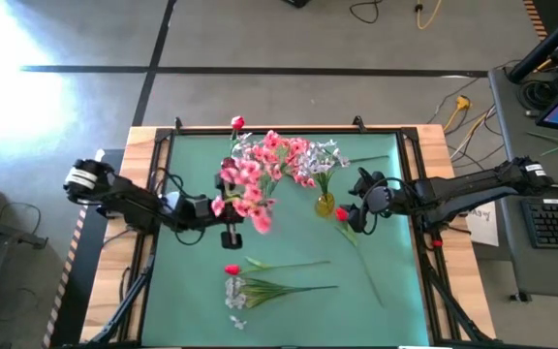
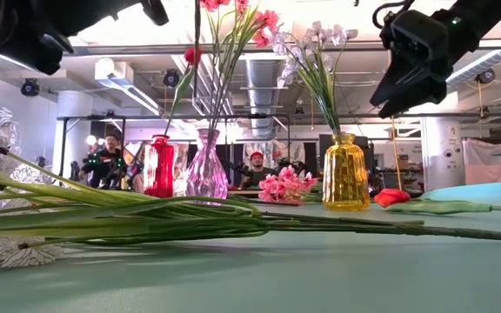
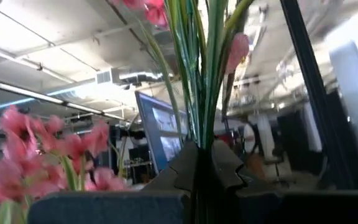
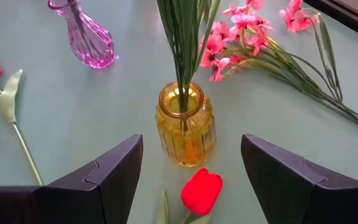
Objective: Sort flowers into vase by color
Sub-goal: Put the left pink flower into the purple vase
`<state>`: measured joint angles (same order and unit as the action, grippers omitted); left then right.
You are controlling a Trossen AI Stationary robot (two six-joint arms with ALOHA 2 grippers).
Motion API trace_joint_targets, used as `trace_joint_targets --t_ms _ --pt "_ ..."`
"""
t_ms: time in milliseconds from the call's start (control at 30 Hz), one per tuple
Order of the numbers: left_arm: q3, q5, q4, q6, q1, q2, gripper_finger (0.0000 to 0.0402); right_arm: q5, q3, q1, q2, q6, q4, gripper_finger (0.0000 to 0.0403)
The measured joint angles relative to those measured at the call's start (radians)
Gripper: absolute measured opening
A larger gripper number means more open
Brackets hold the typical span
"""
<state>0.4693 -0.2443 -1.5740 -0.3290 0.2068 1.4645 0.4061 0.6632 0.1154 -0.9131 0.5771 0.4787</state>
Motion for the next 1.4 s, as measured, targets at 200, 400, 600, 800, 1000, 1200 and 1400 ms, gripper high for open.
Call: trace_joint_targets --t_ms 200,400,600,800,1000,1200,1400 --pt "0.031 -0.004 0.0 -0.028 -0.004 0.035 0.0 0.014 0.0 0.0 0.0 -0.001 -0.025 0.0265" --pt "0.041 -0.007 0.001 -0.057 -0.025 0.054 0.0 0.014 0.0 0.0 0.0 -0.001 -0.042 0.0265" --pt "0.028 -0.008 0.003 -0.049 -0.067 0.059 0.0 0.014 -0.003 0.0 0.0 -0.001 -0.05 0.0265" --pt "0.044 -0.007 0.003 0.063 -0.113 0.078 0.0 0.015 -0.009 0.0 0.0 0.009 -0.05 0.0265" --pt "0.048 -0.008 0.003 0.082 -0.12 0.092 0.0 0.016 -0.019 0.0 0.0 0.041 -0.05 0.0265" --pt "0.046 -0.008 0.003 0.077 -0.122 0.095 0.0 0.016 -0.019 0.0 0.0 0.039 -0.05 0.0265" --pt "0.046 -0.008 0.003 0.076 -0.126 0.096 0.0 0.016 -0.019 0.0 0.0 0.028 -0.05 0.0265"
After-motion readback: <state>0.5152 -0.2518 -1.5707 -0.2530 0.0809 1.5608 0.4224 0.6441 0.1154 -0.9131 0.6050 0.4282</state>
